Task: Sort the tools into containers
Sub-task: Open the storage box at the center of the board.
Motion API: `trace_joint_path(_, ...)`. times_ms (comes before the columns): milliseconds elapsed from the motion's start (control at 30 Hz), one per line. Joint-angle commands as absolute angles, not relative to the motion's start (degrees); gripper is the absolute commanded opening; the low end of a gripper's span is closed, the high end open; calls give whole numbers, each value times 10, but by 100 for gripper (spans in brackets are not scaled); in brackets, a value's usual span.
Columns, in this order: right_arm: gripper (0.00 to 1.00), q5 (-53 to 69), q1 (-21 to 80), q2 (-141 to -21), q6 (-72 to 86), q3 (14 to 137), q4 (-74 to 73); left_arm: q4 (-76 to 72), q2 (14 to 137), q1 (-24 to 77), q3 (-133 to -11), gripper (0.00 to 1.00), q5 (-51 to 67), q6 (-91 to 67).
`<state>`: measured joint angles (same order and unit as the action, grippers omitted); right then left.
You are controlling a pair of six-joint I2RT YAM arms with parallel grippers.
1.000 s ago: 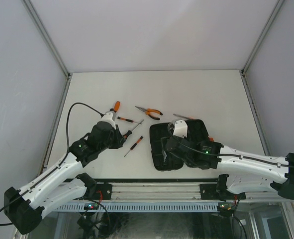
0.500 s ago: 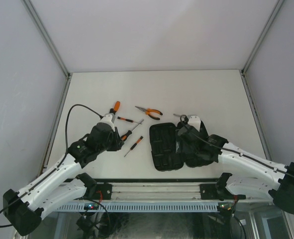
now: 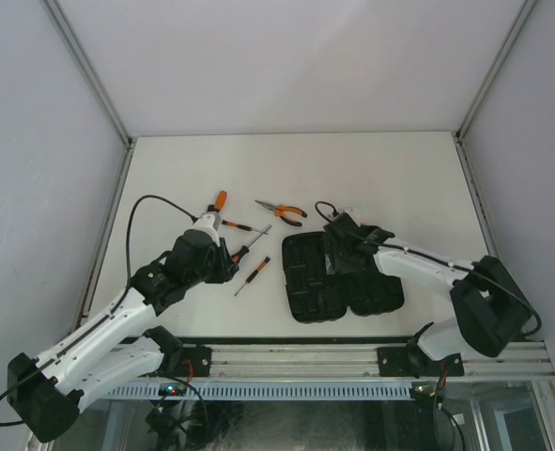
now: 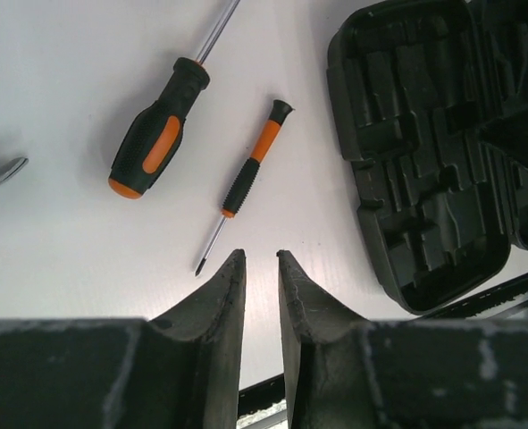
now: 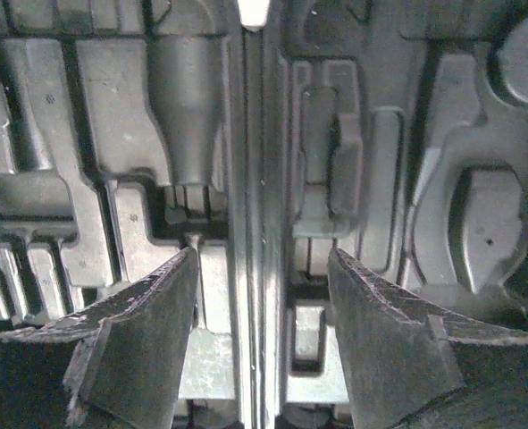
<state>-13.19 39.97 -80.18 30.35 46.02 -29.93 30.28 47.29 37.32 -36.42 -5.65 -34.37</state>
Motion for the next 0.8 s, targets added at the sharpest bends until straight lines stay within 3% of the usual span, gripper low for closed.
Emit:
trace_joint_path(0,56,-130,397,-850,284,504,-267,256,475,373,-361,25,-31,-341)
trace_joint_path(300,34,-151,399,-858,330,471,-297,252,459,372,-339,25,-29,-339)
trace_joint_path(767,25,-119,432,-728,434,355,-338,265,432,373,-325,26,-52,-350)
